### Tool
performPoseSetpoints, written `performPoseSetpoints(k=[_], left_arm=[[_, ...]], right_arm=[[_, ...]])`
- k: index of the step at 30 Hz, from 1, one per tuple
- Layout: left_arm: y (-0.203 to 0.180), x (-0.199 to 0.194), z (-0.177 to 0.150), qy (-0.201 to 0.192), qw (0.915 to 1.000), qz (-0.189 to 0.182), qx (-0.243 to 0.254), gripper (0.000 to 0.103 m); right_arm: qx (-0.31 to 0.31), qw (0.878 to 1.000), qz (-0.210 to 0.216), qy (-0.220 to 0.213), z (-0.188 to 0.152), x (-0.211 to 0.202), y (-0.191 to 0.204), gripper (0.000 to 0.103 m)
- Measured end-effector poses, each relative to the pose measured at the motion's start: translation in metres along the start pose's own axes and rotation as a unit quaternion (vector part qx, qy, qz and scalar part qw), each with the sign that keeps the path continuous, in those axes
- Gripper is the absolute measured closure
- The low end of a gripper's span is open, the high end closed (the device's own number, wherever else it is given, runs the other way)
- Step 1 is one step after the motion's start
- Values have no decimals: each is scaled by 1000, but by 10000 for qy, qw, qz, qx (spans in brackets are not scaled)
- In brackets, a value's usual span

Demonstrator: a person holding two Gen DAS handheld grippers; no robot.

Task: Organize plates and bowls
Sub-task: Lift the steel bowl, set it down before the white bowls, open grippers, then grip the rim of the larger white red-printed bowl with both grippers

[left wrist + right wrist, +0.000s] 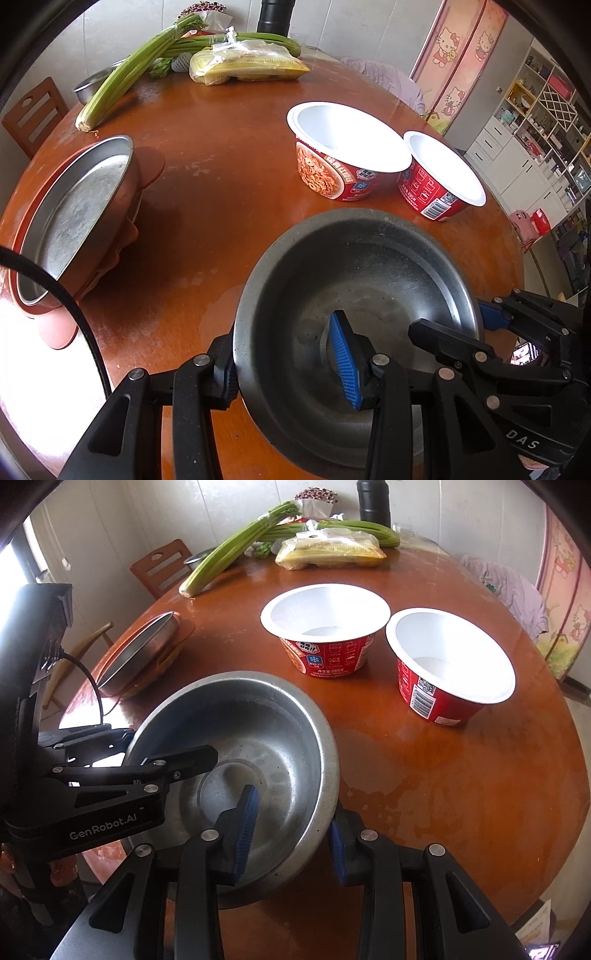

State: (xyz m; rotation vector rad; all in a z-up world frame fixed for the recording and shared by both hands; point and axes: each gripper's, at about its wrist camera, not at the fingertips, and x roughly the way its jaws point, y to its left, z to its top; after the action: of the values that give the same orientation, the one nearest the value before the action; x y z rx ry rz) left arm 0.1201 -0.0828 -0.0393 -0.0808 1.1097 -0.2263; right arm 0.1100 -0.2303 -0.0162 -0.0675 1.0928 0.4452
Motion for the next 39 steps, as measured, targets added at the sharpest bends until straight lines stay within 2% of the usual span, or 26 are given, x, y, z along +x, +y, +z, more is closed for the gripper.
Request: performPoseSetpoints(k=[10, 15, 21, 28, 39], left_arm=[[4, -11, -1, -161, 9999, -4, -37, 58], [8, -19, 1, -261, 9996, 47, -93, 58], [12, -31, 8, -415, 9990, 115, -131, 57], [13, -36, 23, -470, 9987, 194, -90, 57], [9, -29, 74, -472, 9984, 261, 189, 57]], right_arm=[[117, 9999, 89, -73, 2, -5, -5, 61], [347, 9989, 210, -218, 5, -12, -13, 56], [520, 9978, 263, -331, 13, -20, -22, 56], [823, 9955, 373, -281, 29, -16, -31, 56], [1234, 9913, 396, -247, 65, 1, -44, 56]])
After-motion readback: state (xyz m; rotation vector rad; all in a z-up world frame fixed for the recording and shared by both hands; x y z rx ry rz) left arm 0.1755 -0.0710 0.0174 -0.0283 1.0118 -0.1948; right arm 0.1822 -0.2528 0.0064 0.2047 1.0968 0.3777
